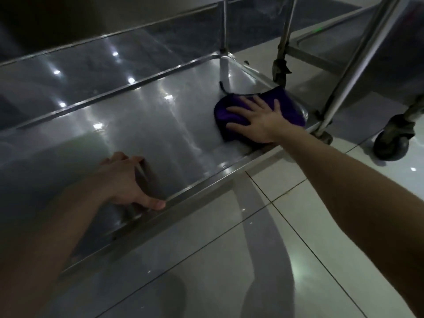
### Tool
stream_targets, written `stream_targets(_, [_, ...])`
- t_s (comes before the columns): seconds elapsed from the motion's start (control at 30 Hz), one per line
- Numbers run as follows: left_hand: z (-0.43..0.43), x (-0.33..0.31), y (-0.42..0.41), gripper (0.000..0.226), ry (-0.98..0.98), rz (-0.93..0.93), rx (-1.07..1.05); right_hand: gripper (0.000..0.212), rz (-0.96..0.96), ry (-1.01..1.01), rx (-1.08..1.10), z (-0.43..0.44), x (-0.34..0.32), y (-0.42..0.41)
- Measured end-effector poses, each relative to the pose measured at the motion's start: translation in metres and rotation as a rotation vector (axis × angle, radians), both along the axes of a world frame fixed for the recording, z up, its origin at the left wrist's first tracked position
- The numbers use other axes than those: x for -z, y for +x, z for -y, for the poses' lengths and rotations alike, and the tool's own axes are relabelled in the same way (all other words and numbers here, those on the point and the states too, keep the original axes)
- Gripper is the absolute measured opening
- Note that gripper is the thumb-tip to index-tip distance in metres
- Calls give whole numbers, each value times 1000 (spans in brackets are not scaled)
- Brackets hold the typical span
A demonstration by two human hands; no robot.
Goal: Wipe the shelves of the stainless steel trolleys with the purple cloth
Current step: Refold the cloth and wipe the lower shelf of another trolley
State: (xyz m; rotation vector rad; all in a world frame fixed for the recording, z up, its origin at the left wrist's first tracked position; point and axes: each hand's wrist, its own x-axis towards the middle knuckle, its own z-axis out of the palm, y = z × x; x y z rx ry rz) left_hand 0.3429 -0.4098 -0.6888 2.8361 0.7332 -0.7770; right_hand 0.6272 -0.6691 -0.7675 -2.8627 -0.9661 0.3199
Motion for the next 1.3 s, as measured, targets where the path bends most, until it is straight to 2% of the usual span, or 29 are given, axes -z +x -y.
stream_targets(0.13, [6,-2,-1,174,-23,17,-10,93,-18,-7,138,-50,-1,60])
stream_targets(0.23, [6,-1,-3,162,-22,25,-4,90,-27,-13,134,-104,-6,78])
stream_targets(0.33, [5,0,-3,157,-19,14,4,83,-17,-7,-8,-159,-8,67])
stream_targets(0.47, [4,-2,-4,156,-19,-9,3,78,5,21,-252,-204,-2,13])
stream_targets(0.6, [7,-10,-11,155,-36,-22,-21,76,2,56,-419,-174,1,-48])
stream_targets(0.77, [11,-15,-10,160,-38,-22,-82,78,27,55,-512,-76,0,-119])
stream_targets(0.9, [15,-16,-26,170,-93,104,-143,69,-61,105,-480,-21,-15,-138])
stream_targets(1.0, [5,-4,-64,164,-119,288,-206,80,-16,166,-358,-22,-17,-140])
stream_targets(1.07, [-13,3,-96,167,-116,345,-263,86,13,132,-254,-26,-11,-143])
stream_targets(1.17, [-39,3,-134,178,-88,235,-297,90,9,26,-194,-40,-5,-143])
stream_targets(1.3, [-51,1,-141,187,-69,142,-230,93,-6,-55,-117,-83,-7,-124])
